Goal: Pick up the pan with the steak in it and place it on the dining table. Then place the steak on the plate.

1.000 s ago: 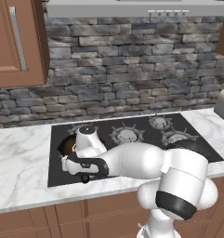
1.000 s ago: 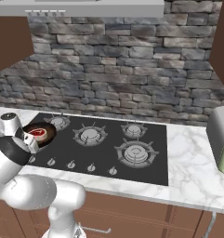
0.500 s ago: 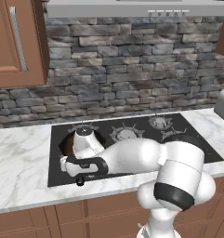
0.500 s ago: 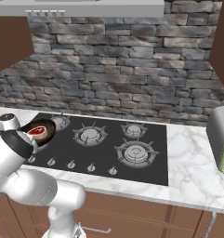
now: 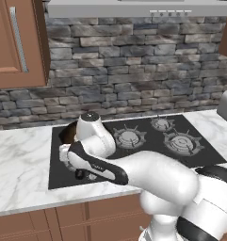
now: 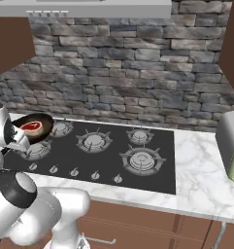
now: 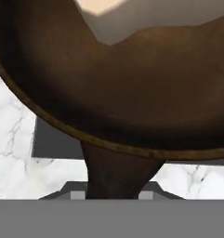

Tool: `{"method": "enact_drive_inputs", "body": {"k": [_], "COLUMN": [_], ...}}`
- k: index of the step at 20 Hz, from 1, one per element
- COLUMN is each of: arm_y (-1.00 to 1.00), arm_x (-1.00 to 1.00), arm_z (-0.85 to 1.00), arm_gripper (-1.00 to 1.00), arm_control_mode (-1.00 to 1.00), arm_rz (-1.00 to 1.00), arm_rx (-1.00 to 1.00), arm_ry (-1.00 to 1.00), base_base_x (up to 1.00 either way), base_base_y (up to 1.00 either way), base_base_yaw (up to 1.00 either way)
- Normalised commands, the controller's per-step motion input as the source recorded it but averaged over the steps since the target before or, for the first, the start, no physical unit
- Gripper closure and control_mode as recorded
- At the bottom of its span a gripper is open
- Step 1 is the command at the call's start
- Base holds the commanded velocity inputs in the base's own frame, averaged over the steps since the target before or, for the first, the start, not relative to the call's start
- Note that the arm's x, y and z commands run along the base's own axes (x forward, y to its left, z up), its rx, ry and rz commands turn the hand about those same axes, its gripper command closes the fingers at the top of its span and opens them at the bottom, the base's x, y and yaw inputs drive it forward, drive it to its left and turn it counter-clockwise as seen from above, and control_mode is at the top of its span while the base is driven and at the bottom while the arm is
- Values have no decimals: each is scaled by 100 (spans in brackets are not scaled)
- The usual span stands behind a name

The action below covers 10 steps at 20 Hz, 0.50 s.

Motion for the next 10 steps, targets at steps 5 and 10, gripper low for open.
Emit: {"method": "enact_drive_inputs", "body": {"k": [5,10], "arm_y": [-59,-64], "arm_x": [-100,-99], "arm_z": [67,31], "arm_gripper": [100,100], "arm_control_mode": [-100,-100], "arm_rz": [0,1], "arm_rx": [16,13], "arm_ry": [-4,-3], "base_base_x": [0,0], "base_base_y": [0,0], "base_base_yaw": [0,0]}}
